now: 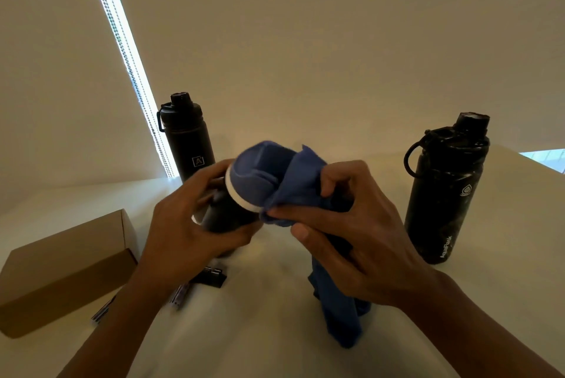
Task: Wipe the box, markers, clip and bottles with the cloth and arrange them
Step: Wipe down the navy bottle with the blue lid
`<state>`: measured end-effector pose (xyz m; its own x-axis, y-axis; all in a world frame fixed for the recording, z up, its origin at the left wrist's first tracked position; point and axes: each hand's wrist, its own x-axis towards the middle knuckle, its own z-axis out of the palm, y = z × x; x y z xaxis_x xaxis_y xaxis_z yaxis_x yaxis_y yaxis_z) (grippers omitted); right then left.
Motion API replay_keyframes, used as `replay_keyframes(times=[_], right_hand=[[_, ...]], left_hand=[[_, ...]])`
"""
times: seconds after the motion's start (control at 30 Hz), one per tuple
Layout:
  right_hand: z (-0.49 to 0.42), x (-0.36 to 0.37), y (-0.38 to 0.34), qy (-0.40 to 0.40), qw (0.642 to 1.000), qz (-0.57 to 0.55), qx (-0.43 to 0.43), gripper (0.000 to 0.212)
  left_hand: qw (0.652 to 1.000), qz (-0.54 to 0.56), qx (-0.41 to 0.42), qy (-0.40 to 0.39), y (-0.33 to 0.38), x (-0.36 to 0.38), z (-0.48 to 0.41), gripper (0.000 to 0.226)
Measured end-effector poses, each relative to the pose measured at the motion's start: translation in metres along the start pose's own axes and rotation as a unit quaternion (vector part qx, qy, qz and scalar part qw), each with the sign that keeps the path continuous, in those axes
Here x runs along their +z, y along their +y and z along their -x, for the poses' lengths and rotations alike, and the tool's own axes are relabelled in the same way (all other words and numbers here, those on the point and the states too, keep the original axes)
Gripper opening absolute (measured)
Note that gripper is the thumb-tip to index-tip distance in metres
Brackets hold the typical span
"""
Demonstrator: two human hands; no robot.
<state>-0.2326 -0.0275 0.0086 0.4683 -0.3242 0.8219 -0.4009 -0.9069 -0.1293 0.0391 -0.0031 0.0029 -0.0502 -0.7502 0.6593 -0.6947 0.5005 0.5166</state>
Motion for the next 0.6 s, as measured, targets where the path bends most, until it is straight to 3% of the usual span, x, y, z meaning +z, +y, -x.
replay_keyframes(times=[0.13, 0.3, 0.43, 0.6], right_hand=[[0.002, 0.002, 0.001, 0.034, 0.999, 0.010, 0.020, 0.038], [0.002, 0.010, -0.005, 0.124, 0.991, -0.010, 0.052, 0.026], [0.000, 0.012, -0.004, 0.166, 0.981, -0.028, 0.094, 0.045], [-0.004, 0.010, -0.009, 0.159, 0.986, 0.006, 0.045, 0.029]], left_hand=[[0.999, 0.025, -0.020, 0.022, -0.002, -0.006, 0.002, 0.092], [0.998, 0.030, -0.039, 0.026, 0.006, -0.004, 0.001, 0.095], [0.999, 0.011, -0.022, 0.032, 0.010, -0.002, 0.002, 0.097], [0.999, -0.001, 0.032, 0.014, 0.016, 0.009, 0.003, 0.088]])
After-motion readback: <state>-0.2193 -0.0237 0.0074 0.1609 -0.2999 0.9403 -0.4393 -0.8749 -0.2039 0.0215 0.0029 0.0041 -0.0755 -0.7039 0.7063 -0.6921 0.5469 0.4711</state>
